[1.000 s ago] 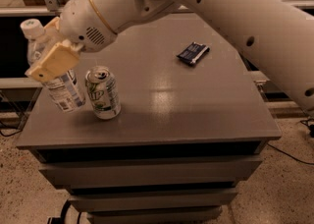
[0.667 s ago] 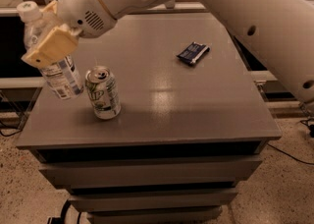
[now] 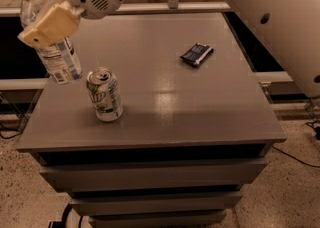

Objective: Pick blue plastic bottle

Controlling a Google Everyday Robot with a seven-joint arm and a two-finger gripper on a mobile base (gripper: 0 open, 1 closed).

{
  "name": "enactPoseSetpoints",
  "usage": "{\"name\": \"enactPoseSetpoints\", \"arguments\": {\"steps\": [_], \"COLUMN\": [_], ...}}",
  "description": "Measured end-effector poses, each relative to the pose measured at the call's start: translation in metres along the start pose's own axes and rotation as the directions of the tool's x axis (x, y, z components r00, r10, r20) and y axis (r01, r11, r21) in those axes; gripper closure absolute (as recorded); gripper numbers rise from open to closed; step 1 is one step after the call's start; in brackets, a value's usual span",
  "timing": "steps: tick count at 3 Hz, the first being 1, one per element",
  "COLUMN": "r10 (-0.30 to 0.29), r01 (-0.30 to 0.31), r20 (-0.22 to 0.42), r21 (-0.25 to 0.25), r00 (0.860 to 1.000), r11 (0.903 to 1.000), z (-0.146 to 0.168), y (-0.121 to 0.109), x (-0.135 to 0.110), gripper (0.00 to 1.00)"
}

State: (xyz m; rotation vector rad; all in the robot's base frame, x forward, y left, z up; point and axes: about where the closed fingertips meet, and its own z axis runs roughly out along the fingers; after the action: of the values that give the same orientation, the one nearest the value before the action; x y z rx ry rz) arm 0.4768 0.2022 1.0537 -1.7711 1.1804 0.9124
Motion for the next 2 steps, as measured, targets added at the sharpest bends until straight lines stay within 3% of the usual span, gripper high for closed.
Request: {"name": "enactPoseSetpoints", "arguments": {"steps": [2], "r10": [-0.09], "r01": [0.086], "r20": [0.048], "r21": [0.078], "r00": [0.995], "r11": [0.9932], "z": [-0.004], "y": [-0.01], "x": [-0.023], "gripper": [1.0]}}
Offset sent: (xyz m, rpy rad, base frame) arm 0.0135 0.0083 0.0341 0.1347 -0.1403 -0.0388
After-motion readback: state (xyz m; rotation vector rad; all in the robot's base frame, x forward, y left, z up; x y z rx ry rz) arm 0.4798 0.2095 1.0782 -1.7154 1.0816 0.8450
